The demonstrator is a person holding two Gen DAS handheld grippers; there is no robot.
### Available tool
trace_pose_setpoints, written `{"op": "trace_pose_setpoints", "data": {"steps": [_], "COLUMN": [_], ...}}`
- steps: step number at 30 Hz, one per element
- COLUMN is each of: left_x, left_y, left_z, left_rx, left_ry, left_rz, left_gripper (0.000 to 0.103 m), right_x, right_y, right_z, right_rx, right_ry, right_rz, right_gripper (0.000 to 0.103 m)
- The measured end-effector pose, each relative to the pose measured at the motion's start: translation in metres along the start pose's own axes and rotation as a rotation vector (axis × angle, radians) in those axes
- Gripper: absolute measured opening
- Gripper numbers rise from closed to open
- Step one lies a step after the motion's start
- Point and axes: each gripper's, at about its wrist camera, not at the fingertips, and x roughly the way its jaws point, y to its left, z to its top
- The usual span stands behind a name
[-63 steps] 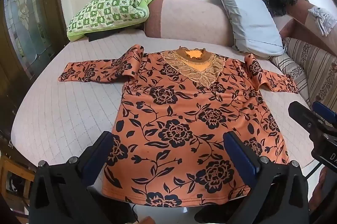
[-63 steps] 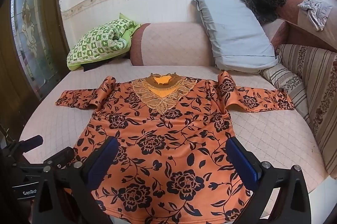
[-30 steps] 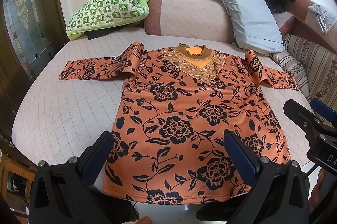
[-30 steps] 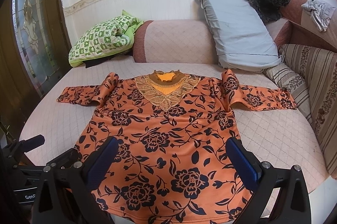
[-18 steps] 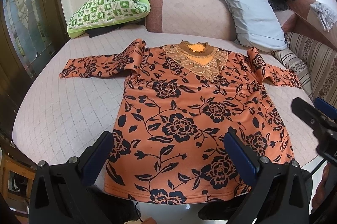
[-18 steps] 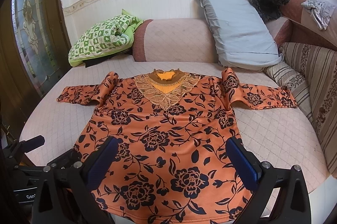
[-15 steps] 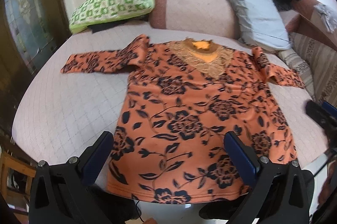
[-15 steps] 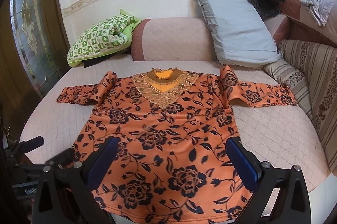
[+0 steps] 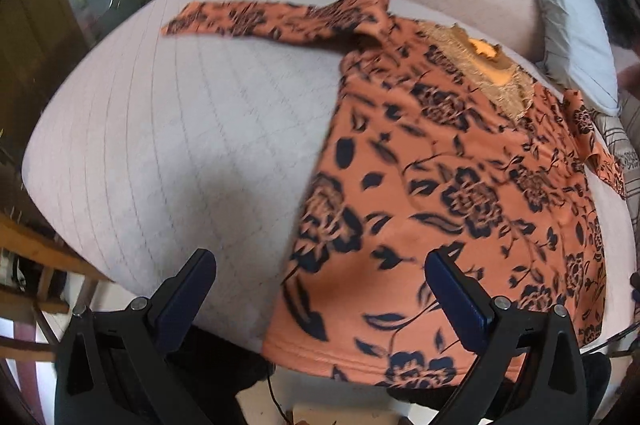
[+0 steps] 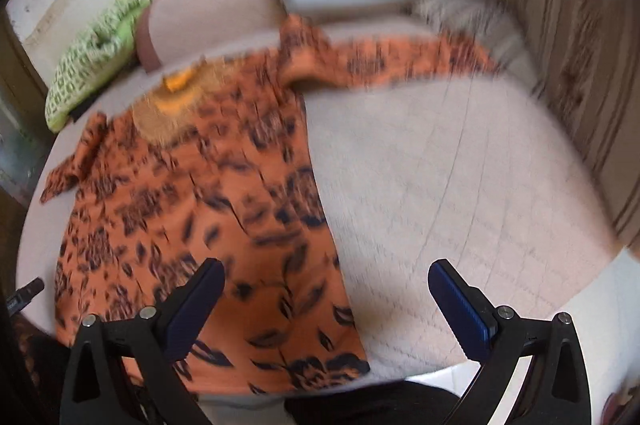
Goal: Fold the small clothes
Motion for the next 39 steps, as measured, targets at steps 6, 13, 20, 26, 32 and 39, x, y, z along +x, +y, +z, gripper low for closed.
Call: {"op": "trace_pose_setpoints", "data": {"steps": [6, 13, 20, 26, 32, 39], "left_x": [0.020, 0.043, 0.026, 0.008, -0.017, -0.049], "left_y": [0.013, 0.017, 0.006, -0.002, 0.006, 0.021], "left_z": [-0.018, -0.034, -0.039, -0.039, -0.039, -0.045], "left_rx": [-0.006, -0.034, 0.029, 0.056, 0.038, 0.012], "left_ry": [0.064, 0.165, 0.145, 0.104, 0.058, 0.007], "left_rz": [-0.002, -0.018, -0.043, -0.054, -0.095, -0.113], "left_gripper": [0.103, 0.084, 0.008, 0.007, 0.007, 0.007], "right_x": [0.017, 0.038, 0.035, 0.026, 0.001, -0.022], "right_y": [-0.022, -0.012, -0.017, -0.011, -0.008, -0.023], "right_z": [-0.021, -0.048, -0.051, -0.044, -0.037, -0.035], "right_rx": [0.023, -0.004, 0.002, -0.048, -0.019, -0.006], "right_ry": [0.170, 0.235, 0.215, 0.225, 0.169, 0.145], "right_rz": [0.074, 0.080, 0.090, 0.118, 0.202, 0.195], "right_gripper": [0.102, 0.052, 0.011, 0.006, 0.005, 0.005]}}
